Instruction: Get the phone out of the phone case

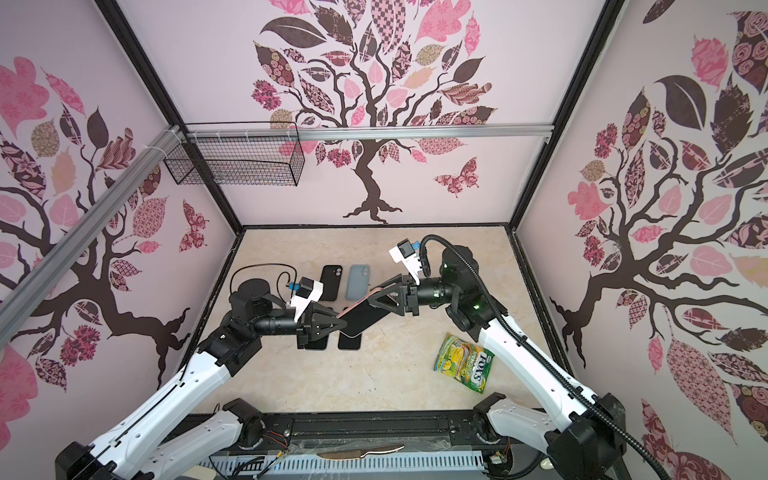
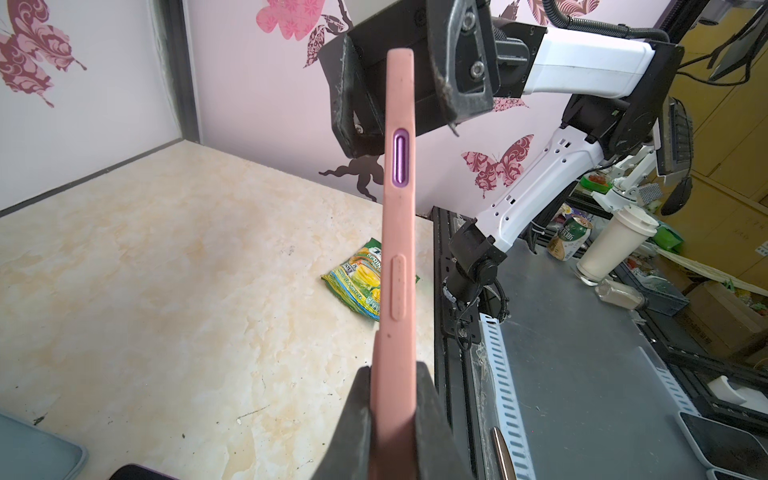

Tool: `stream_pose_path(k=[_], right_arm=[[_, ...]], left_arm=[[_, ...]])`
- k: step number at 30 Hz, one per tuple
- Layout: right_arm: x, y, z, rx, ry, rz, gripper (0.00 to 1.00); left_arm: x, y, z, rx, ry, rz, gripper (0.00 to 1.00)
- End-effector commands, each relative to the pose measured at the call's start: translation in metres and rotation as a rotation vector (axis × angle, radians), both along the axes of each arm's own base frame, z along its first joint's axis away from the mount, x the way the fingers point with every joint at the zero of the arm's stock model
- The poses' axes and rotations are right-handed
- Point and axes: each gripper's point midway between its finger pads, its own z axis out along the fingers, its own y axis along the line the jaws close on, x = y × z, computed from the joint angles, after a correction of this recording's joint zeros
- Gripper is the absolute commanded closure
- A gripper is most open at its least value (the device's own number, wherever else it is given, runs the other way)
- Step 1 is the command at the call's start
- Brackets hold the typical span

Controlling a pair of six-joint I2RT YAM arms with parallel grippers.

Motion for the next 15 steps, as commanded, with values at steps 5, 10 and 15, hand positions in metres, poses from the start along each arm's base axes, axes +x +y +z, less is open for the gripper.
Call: stream_pose_path(k=[5, 10, 15], right_arm=[[0.0000, 0.0045, 0.0039, 0.027, 0.010, 0.006, 0.56], [0.0010, 0.0057, 0.0059, 0.049, 0.032, -0.006, 0.54], [0.0012, 0.0049, 0.0109, 0.083, 0.041, -0.023, 0.55]], left_arm=[[-0.0036, 0.0008, 0.0130, -0.039, -0.068, -0.014, 1.00], [-0.0033, 0.0002, 0.0145, -0.049, -0.069, -0.014, 1.00], [-0.0036, -0.0012, 0.0164, -0.067, -0.066, -0.015, 1.00]])
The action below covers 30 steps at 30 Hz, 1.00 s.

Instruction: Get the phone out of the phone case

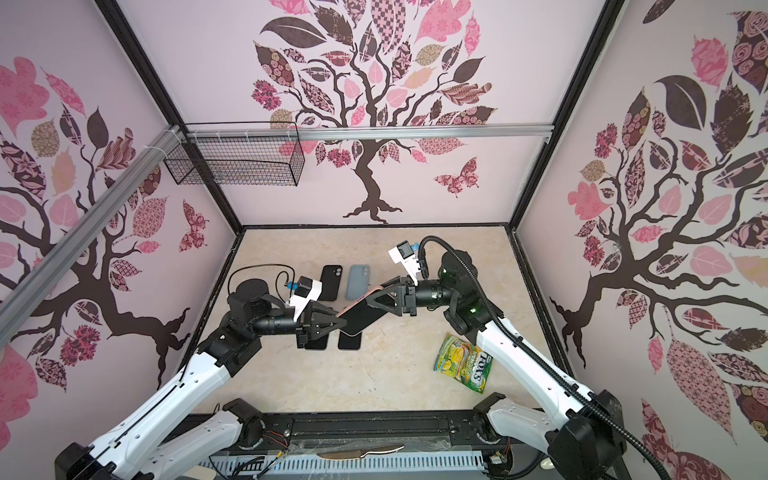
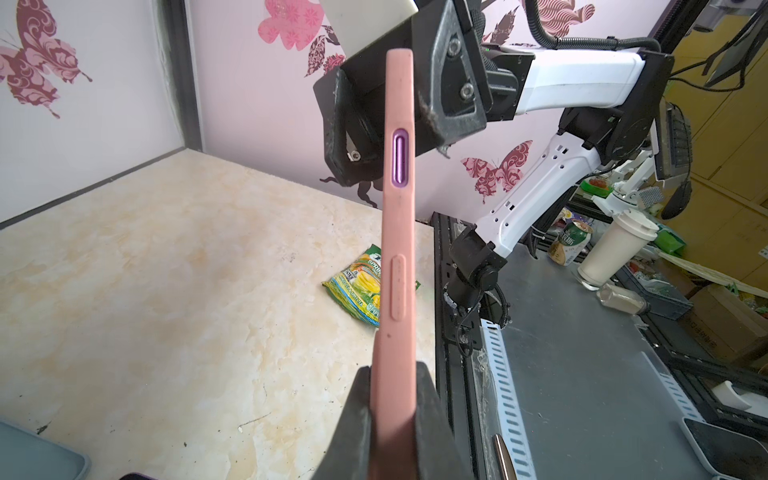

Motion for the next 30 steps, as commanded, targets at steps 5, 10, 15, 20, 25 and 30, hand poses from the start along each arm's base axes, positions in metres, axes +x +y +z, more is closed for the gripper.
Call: stream_pose_path(k=[5, 10, 15, 20, 25, 30], right_arm=[[-0.0009, -0.0011, 0.0195, 0.070, -0.034, -0.025, 0.51], [-0.0012, -0.0022, 0.0209, 0.070, -0.047, -0.035, 0.51], [-0.0013, -0.0025, 0.0202, 0.070, -0.040, -0.035, 0.55], [-0.0013, -0.0034, 0.0237, 0.074, -0.051, -0.045, 0.46], [-0.0012, -0.0037, 0.0229, 0.072, -0.049, -0.047, 0.42], [-0.0017, -0.0044, 0.0237, 0.074, -0.054, -0.050, 0.47]], left_arm=[[-0.0063, -0.0019, 0.0084, -0.042, -0.046, -0.022, 1.00], [-0.0073, -0.0017, 0.0092, -0.042, -0.050, -0.023, 1.00], [-0.0075, -0.0027, 0.0088, -0.041, -0.048, -0.029, 1.00], [-0.0084, -0.0032, 0.0078, -0.040, -0.047, -0.033, 1.00], [-0.0088, -0.0035, 0.0083, -0.040, -0.046, -0.033, 1.00], [-0.0086, -0.0040, 0.0076, -0.037, -0.046, -0.035, 1.00]])
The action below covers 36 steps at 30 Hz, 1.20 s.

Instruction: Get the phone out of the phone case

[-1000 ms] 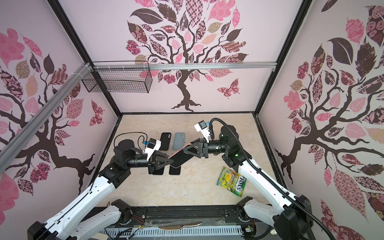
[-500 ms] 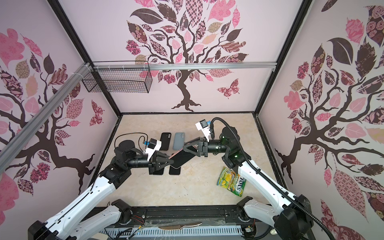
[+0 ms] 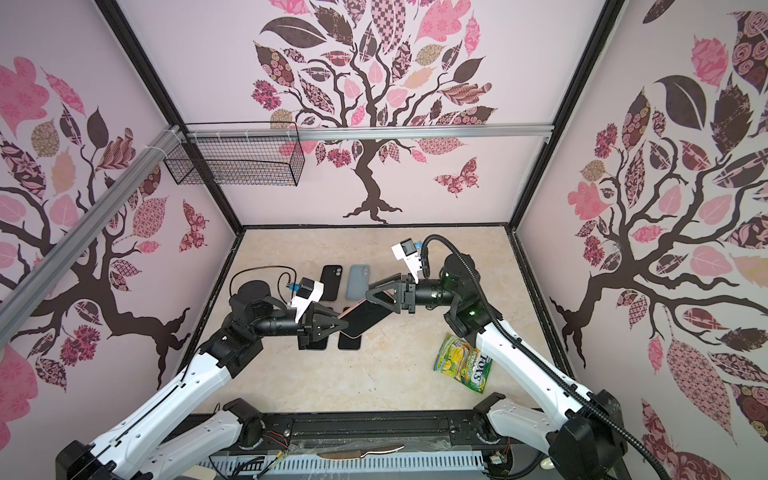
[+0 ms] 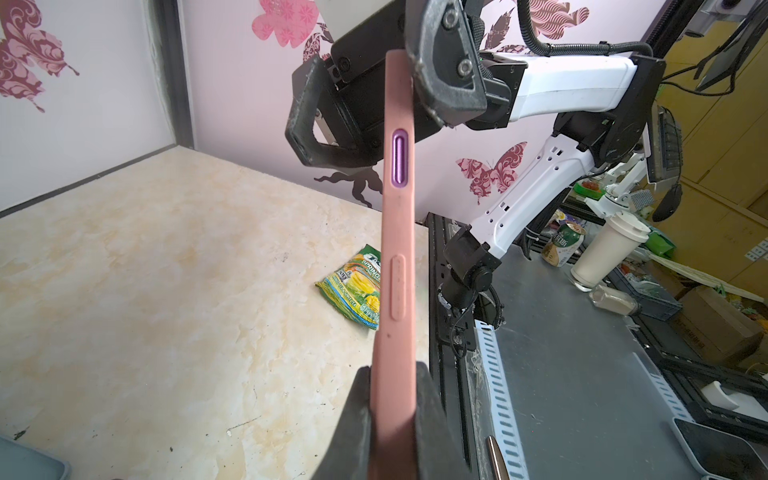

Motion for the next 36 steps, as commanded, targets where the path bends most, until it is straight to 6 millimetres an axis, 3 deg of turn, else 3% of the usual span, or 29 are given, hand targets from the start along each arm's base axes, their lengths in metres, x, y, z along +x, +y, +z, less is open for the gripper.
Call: stream_pose_path(k=[1, 11, 22, 36], right_arm=[[-0.009, -0.004, 0.016, 0.029, -0.059, 0.004, 0.48], [-0.006, -0.002, 0.007, 0.001, -0.031, 0.003, 0.61], [-0.006, -0.002, 0.005, -0.005, 0.005, 0.004, 0.67], [0.000, -0.002, -0.020, -0.042, 0.147, -0.025, 0.76]], left_arm=[[-0.004, -0.001, 0.010, -0.035, -0.064, -0.022, 1.00], [-0.004, -0.001, 0.011, -0.036, -0.065, -0.021, 1.00], [-0.001, -0.002, 0.020, -0.058, -0.093, -0.001, 1.00], [0.002, -0.002, 0.031, -0.068, -0.146, 0.025, 1.00]])
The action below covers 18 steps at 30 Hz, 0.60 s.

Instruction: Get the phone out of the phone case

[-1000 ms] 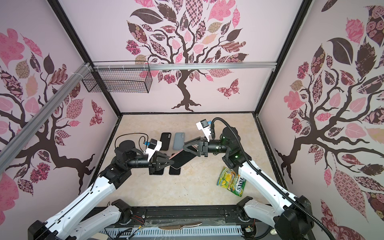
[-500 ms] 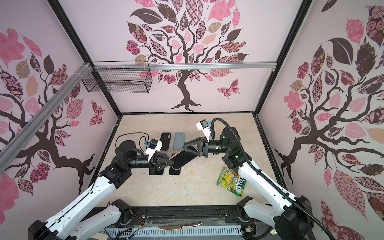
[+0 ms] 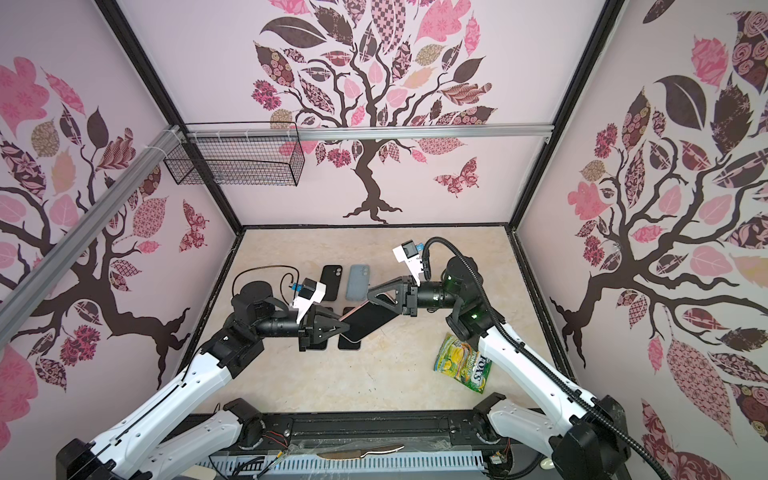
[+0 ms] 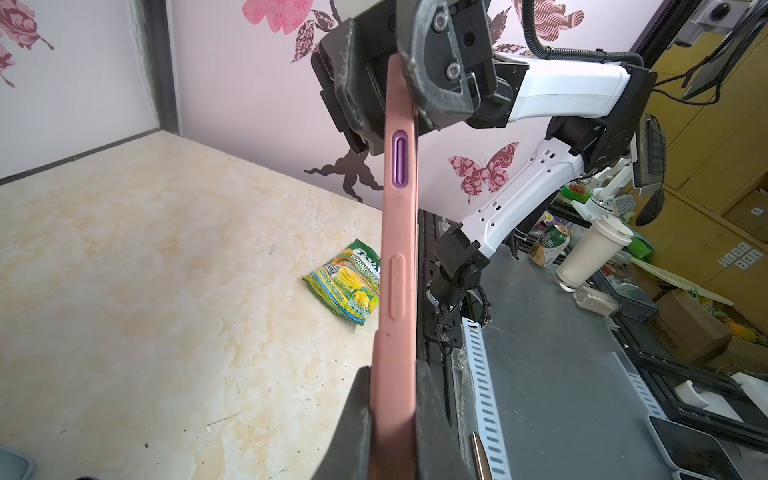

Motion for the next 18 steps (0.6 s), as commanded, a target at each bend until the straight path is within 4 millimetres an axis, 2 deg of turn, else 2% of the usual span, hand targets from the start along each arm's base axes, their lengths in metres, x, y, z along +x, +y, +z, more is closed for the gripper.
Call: stream_pose_path(k=[1, 11, 15, 18], right_arm=[[0.007, 0.002, -0.023, -0.054, 0.148, -0.035, 0.77], [0.012, 0.001, -0.035, -0.068, 0.213, -0.066, 0.79], [0.012, 0.000, -0.033, -0.060, 0.221, -0.070, 0.78], [0.008, 0.000, -0.020, -0.028, 0.166, -0.053, 0.67]], left_arm=[[0.005, 0.001, 0.033, -0.070, -0.195, 0.038, 1.00], [0.005, 0.003, 0.034, -0.058, -0.244, 0.071, 1.00], [0.006, 0.003, 0.033, -0.051, -0.248, 0.075, 1.00], [0.003, 0.002, 0.032, -0.053, -0.235, 0.058, 1.00]])
